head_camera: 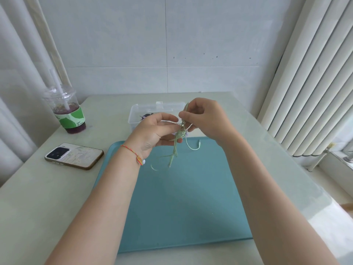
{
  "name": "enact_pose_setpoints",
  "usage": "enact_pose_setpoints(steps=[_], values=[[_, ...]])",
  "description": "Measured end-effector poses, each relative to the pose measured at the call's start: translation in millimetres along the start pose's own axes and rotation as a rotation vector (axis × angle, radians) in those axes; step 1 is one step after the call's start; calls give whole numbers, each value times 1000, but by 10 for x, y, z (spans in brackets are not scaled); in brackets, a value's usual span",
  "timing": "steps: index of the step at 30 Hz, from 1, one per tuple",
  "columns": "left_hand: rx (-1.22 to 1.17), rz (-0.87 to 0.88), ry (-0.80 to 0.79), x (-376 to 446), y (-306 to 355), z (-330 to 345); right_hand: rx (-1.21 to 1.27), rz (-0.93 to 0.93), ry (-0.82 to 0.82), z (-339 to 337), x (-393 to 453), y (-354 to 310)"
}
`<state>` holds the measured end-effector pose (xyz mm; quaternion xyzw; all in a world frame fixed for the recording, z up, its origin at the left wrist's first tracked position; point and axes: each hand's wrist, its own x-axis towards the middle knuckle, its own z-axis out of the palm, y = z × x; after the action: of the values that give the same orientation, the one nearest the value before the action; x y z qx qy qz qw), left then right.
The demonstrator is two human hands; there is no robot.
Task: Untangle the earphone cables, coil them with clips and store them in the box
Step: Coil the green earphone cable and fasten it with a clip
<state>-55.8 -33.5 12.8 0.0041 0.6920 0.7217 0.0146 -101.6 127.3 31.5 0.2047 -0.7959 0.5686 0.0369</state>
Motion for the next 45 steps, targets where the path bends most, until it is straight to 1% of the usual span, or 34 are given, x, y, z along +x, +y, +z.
enact_pose_setpoints(steps=[3, 6, 9, 12, 15, 19, 22, 24, 25, 27, 29, 31, 32, 33, 35, 37, 40, 42, 45], values=[[-5, 29, 115, 0, 5, 23, -108, 8, 52, 7, -1, 10], [-20, 67, 304, 39, -11, 13, -169, 37, 83, 15, 3, 33], [-39, 116, 390, 72, -49, -24, -224, 96, 67, 19, 2, 43], [-36, 220, 487, 84, -37, -62, -273, 166, 22, 9, -5, 52], [-147, 274, 482, 112, -10, -109, -305, 208, 19, -23, 7, 79], [-416, 238, 529, 141, -17, -209, -319, 247, 26, -110, 12, 90], [-584, 226, 571, 150, -22, -264, -358, 301, -22, -181, 12, 94], [-576, 211, 577, 159, -27, -271, -505, 324, -51, -213, 17, 107], [-546, 202, 570, 165, -33, -262, -593, 323, -41, -215, 21, 122], [-477, 185, 535, 175, -49, -217, -700, 308, 11, -181, 8, 144], [-425, 175, 482, 171, -65, -149, -757, 231, 80, -138, -2, 145], [-407, 179, 432, 165, -71, -92, -696, 89, 122, -93, -5, 79], [-409, 180, 409, 157, -69, -68, -618, 48, 93, -74, -2, 41], [-415, 181, 388, 151, -63, -47, -528, 41, 26, -57, -9, -3], [-436, 188, 344, 145, -54, -14, -382, 83, -170, -14, -51, -64], [-461, 187, 317, 141, -47, 12, -347, 95, -291, 17, -82, -66], [-508, 162, 308, 137, -40, 15, -223, 91, -364, 45, -115, -83], [-507, 164, 312, 143, -41, -7, -155, 132, -379, 61, -133, -123], [-442, 180, 332, 175, -63, -29, -49, 224, -378, 75, -142, -154]])
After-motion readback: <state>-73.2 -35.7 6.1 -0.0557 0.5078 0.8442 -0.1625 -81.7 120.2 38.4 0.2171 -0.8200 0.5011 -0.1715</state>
